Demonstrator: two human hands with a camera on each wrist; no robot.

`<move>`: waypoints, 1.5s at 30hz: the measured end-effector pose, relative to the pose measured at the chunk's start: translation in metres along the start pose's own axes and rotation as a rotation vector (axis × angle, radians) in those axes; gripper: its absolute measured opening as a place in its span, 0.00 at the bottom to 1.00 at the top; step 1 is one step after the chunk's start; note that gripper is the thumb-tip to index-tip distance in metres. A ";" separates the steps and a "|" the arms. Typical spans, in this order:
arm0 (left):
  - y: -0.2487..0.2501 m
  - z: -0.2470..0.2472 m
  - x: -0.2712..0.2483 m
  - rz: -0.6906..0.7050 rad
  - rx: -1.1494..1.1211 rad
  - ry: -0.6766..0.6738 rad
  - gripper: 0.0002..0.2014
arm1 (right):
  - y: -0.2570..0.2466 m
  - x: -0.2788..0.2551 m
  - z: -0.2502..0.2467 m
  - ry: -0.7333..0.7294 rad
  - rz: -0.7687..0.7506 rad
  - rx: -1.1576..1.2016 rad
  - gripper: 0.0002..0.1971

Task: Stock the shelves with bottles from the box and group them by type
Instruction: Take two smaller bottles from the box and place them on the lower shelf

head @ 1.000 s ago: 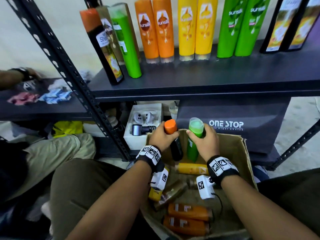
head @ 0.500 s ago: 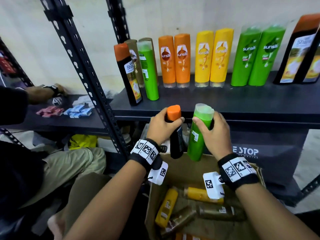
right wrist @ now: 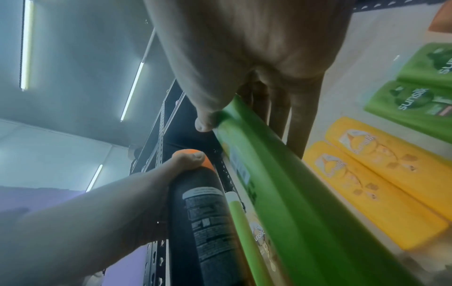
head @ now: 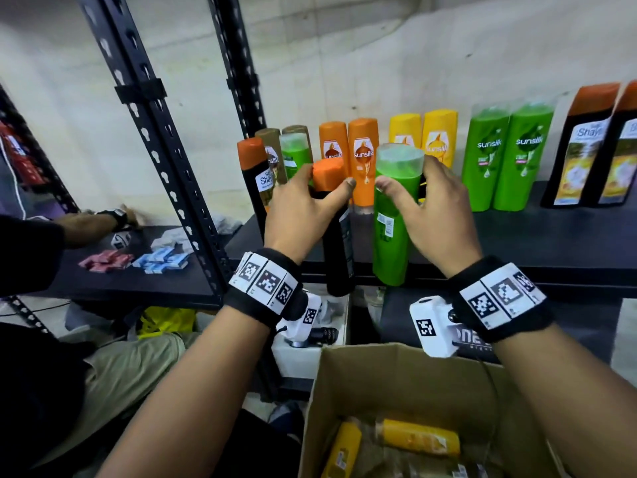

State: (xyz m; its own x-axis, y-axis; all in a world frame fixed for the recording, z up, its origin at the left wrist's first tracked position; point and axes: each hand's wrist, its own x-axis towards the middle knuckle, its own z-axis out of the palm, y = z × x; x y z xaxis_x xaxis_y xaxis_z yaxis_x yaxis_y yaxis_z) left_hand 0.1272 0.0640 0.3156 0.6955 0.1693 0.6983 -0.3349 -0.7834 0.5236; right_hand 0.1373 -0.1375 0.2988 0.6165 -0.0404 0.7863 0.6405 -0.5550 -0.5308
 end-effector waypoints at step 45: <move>-0.060 0.095 -0.012 -0.358 -0.092 -0.141 0.45 | 0.050 0.010 0.080 -0.247 0.292 -0.032 0.27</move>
State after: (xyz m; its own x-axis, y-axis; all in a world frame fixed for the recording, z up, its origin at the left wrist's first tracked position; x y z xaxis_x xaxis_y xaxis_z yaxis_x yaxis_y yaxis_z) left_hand 0.1990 0.0524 0.2296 0.8571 0.3333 0.3927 -0.1064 -0.6313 0.7682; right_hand 0.2120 -0.0991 0.2544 0.8653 -0.0018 0.5012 0.4091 -0.5752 -0.7084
